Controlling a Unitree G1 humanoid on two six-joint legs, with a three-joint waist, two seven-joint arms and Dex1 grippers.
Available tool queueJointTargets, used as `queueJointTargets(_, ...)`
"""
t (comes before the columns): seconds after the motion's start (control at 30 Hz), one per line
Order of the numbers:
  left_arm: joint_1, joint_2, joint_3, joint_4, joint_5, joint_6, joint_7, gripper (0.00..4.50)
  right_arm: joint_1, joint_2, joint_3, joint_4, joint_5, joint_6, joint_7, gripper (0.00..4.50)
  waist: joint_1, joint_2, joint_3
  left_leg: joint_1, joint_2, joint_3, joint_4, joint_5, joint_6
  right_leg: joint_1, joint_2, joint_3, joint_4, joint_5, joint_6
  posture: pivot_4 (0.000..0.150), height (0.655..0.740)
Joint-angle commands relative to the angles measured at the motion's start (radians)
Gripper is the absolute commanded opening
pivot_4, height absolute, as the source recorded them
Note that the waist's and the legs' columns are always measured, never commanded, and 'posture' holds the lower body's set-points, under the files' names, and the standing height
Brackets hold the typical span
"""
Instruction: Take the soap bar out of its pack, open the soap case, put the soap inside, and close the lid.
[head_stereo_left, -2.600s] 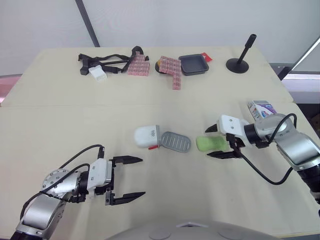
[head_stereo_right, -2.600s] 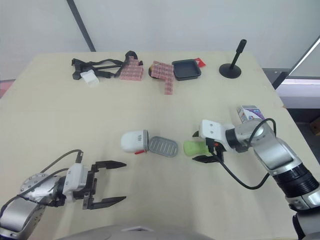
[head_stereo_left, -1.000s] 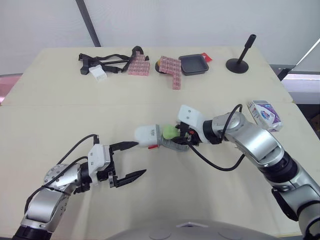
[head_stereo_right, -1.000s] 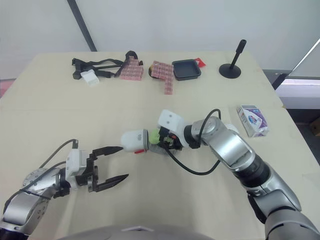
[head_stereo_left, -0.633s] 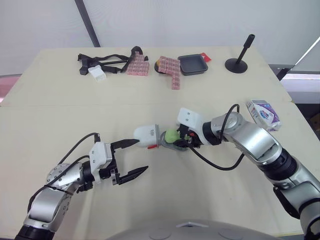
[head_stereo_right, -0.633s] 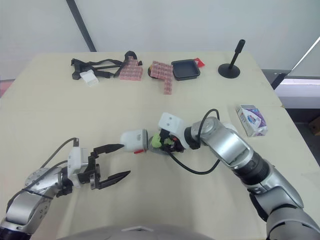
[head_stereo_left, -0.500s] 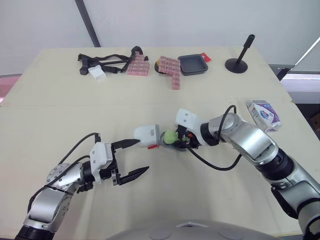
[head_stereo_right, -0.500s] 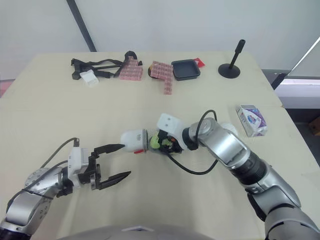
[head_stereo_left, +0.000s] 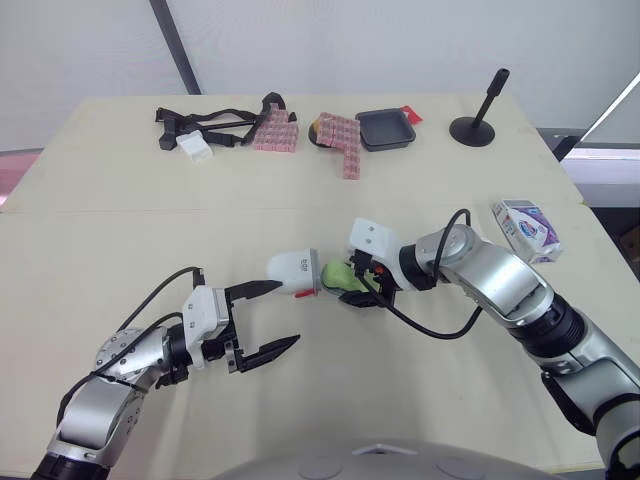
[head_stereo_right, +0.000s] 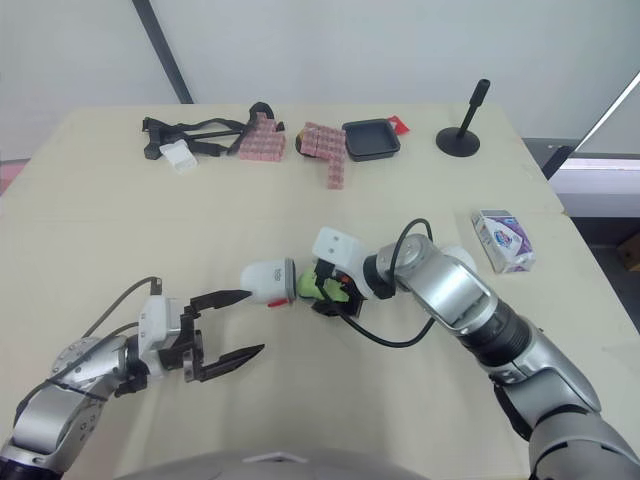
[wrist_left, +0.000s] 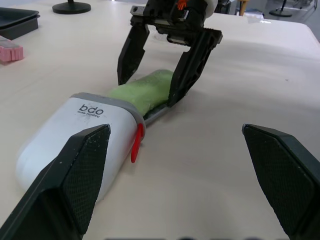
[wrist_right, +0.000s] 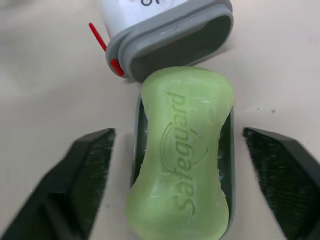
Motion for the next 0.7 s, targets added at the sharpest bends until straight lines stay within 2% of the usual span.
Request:
queueJointTargets(0.03,-0.006,-0.001,0.0,-0.031,-0.002,0.0,0.004,4.5,-0.025,-0.006,-0.028,-0.023,0.013,-0.027,0.005,4.47,0.0,0.0,0.0,0.0,0.0,0.0,0.0,0.0,0.0,0.0,0.0,0.0,0.0,0.0,0.0,0.15,0.74)
queueJointTargets(0.2,-0.018,0.003,-0.005,-0.024,0.002,-0.004,0.0,4.5,0.026,-0.038,-0.099,-0.07,0.031,-0.074,0.006,4.47,0.005,0.0,0.0,0.0,0.0,0.0,0.0,0.0,0.0,0.0,0.0,0.0,0.0,0.0,0.0,0.15,0.74)
queueJointTargets(0.37,-0.045,0.015,-0.004,-0.002,0.003,0.005,-0.016,4.5,0.185,-0.033,-0.26,-0.116,0.09,-0.221,0.003,4.47,0.016,0.0,0.0,-0.001,0.0,0.0,0.0,0.0,0.0,0.0,0.0,0.001,0.0,0.0,0.0,0.15,0.74)
queueJointTargets(0.6,-0.1,0.022,0.0,0.041,0.003,0.012,-0.041,4.5,0.507,-0.01,-0.474,-0.102,0.137,-0.612,0.057,4.47,0.018,-0.001,-0.001,-0.002,0.001,0.0,0.0,0.0,0.0,0.0,-0.001,0.001,-0.001,0.0,0.0,0.15,0.74)
queueJointTargets(0.7,-0.132,0.019,-0.004,0.069,0.008,0.011,-0.049,4.5,0.678,0.041,-0.527,-0.022,0.097,-0.909,0.082,4.47,0.016,-0.002,-0.002,-0.002,0.002,0.0,0.0,0.0,0.0,0.0,-0.002,0.0,-0.001,0.0,0.0,0.15,0.74)
